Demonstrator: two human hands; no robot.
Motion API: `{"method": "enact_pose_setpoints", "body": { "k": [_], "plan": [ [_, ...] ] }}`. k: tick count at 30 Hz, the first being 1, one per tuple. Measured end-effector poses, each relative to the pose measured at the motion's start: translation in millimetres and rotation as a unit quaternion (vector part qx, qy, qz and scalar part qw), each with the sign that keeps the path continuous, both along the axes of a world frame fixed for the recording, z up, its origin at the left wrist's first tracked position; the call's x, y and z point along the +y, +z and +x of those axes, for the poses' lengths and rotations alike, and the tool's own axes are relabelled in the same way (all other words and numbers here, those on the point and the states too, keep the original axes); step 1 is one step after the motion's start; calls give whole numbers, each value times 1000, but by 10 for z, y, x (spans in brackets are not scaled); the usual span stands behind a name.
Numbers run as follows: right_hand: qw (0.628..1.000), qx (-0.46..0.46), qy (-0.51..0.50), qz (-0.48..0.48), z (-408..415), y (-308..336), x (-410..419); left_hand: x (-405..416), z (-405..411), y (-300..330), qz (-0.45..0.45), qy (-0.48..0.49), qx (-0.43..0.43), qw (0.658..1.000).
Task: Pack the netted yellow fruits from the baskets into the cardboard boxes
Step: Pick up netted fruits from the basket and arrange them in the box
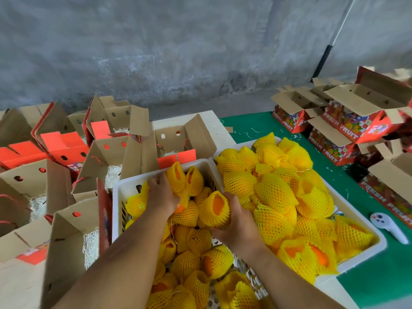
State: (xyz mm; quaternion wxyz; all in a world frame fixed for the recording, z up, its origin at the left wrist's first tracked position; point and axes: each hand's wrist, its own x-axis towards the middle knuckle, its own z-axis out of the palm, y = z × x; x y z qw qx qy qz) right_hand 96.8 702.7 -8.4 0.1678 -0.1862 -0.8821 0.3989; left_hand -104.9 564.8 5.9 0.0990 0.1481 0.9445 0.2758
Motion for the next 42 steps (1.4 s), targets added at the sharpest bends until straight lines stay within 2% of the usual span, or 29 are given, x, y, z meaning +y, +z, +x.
{"method": "enact_pose_setpoints", "body": {
  "k": [4,7,9,11,13,14,16,19,20,23,28,30,33,35,39,42],
  "plan": [
    [1000,0,5,13,-3,-19,11,12,-55,-33,-1,-61,109,992],
    [1000,5,4,20,-3,-25,14,31,-13,-72,-146,-131,216,957],
    [1000,7,3,24,-7,-24,14,59,-2,-81,-201,-137,239,940],
    [1000,4,0,20,-6,-34,13,112,38,-54,-153,-114,209,959],
    [1000,1,-2,6,-6,-35,16,183,146,17,31,-82,98,991],
    [1000,0,-3,-5,-5,-28,14,213,219,51,150,-63,22,986],
    [1000,3,-4,-20,-4,-10,8,246,422,99,322,-22,-102,941],
    [999,10,-17,-33,8,11,-6,250,659,148,428,26,-229,874],
    [999,9,-19,-31,13,18,-9,243,697,137,432,29,-258,864],
    [1000,2,-11,4,9,16,-4,169,745,98,394,56,-309,864],
    [999,-10,7,49,7,-10,6,60,814,49,341,88,-330,876],
    [998,-10,14,63,9,-20,4,70,834,32,343,87,-353,866],
    [998,-6,12,69,0,-29,-1,102,813,54,387,88,-388,832],
    [999,-7,4,52,-5,-30,-5,130,746,61,402,96,-349,841],
    [1000,-4,-12,18,-6,-35,0,187,623,74,362,105,-266,887],
    [1000,-1,-13,10,-9,-30,-1,147,613,38,366,96,-251,891]
  ]
}}
